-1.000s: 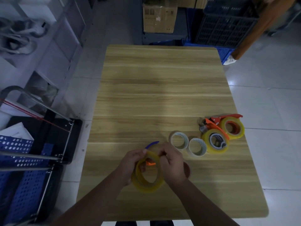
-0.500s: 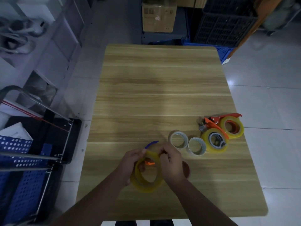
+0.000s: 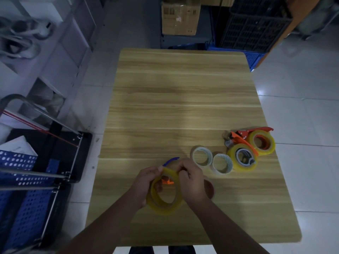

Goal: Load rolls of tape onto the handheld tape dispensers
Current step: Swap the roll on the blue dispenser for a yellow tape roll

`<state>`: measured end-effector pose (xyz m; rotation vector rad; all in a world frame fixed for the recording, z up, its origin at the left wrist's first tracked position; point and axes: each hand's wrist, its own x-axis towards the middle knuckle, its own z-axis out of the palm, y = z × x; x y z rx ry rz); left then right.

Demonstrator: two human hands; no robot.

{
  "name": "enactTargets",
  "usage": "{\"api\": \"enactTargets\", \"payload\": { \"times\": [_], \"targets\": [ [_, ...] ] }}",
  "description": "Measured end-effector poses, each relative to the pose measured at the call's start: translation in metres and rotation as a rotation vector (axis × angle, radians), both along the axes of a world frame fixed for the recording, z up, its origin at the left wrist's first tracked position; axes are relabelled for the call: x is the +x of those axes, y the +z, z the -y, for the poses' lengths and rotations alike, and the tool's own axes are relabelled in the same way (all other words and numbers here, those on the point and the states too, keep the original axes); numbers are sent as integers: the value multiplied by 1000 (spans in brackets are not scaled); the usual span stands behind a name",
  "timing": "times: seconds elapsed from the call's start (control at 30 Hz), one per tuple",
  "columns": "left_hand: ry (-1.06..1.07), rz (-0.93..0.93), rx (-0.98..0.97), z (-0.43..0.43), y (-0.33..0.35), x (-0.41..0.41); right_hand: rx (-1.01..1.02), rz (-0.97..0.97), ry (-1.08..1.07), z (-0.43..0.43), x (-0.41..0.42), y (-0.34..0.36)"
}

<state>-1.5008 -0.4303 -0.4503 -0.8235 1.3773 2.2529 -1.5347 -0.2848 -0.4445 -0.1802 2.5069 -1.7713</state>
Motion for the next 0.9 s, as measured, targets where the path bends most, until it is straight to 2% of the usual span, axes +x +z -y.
{"api": "enactTargets", "payload": {
  "times": [0.33,0.67,0.8,0.9],
  "targets": [
    [13,21,-8,2,-4,0,25,55,50,0,-2,-8],
    [23,11,-3,1,-8,-2,42,71,-11,-1,-1,-3],
    [79,-97,65,1,-6,-5,151,11,15,-6,-8,-6],
    [15,-121,71,5,-6,-7,236,13,-10,-9,-19,-9]
  ]
}}
